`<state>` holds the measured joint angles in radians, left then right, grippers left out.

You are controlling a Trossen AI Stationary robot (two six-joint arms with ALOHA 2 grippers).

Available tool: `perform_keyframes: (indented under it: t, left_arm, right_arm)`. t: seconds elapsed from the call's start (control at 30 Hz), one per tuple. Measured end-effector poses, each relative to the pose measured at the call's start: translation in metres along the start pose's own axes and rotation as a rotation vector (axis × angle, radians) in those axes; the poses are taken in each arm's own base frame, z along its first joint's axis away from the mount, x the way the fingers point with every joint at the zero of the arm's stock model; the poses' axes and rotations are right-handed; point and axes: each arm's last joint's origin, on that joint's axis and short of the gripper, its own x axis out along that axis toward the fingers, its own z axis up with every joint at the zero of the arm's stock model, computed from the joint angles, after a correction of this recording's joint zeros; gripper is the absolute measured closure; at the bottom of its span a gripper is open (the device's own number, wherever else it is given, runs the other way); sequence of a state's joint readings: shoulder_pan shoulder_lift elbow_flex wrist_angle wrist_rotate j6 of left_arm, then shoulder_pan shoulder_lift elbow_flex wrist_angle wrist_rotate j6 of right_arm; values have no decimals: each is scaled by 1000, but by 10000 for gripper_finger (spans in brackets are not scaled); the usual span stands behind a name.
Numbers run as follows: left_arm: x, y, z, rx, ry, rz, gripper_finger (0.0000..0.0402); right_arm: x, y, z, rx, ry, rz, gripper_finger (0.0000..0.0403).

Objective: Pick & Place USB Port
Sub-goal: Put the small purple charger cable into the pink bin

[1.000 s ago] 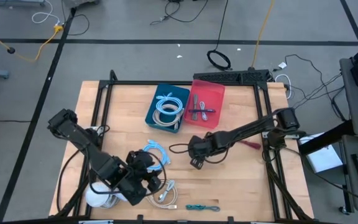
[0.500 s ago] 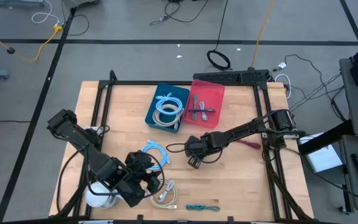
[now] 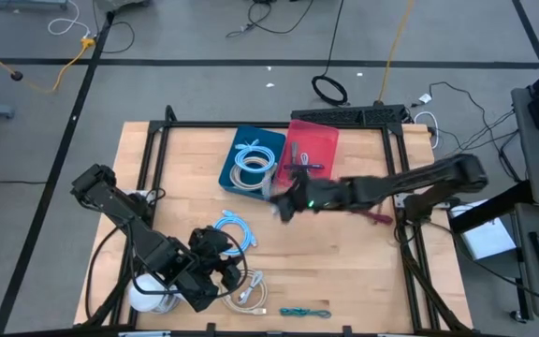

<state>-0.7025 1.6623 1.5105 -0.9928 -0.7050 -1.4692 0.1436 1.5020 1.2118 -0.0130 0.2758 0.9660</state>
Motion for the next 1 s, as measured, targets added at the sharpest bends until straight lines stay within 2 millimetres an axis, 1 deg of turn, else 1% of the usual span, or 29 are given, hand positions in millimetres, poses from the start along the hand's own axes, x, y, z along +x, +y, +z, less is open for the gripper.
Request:
perform_keyframes:
  t: [0.07, 0.13, 0.17, 0.3, 0.37, 0.43, 0.5, 0.57, 0.63, 0.67, 0.8, 0.87, 1.0]
  left_arm:
    - [0, 0, 0, -5, -8, 0, 172]
    - [0, 0, 1, -11, -15, 0, 172]
    - [0, 0, 1, -13, -17, 0, 172]
    - [0, 0, 1, -29, -18, -1, 172]
    - [0, 0, 1, -36, -19, -2, 172]
    - [0, -1, 1, -39, -20, -4, 172]
    - [-1, -1, 0, -42, -20, -7, 172]
    - [-1, -1, -1, -48, -21, -10, 172]
    - [-2, -1, -2, -56, -26, -13, 172]
    - [-3, -1, -2, -57, -27, -15, 172]
    - [-5, -2, -4, -70, -39, -20, 172]
    - [-6, -2, -5, -73, -47, -23, 172]
    - [-6, -2, -6, -82, -47, -23, 172]
  right_arm:
    - [-17, -5, 20, 14, -140, -100, 373]
    - [-30, -20, 38, 14, -239, -261, 373]
    - [-33, -30, 46, 20, -266, -331, 373]
    - [-39, -69, 75, 33, -298, -549, 373]
    - [-43, -86, 88, 77, -321, -635, 373]
    - [-45, -103, 98, 127, -328, -682, 373]
    - [-42, -118, 103, 165, -323, -715, 373]
    - [-38, -129, 104, 197, -285, -732, 373]
    - [-36, -141, 99, 199, -225, -787, 373]
    - [-32, -147, 95, 200, -207, -812, 373]
    - [-22, -169, 73, 199, -94, -885, 373]
    - [-18, -176, 68, 226, -87, -885, 373]
    - [-16, -188, 56, 237, -57, -902, 373]
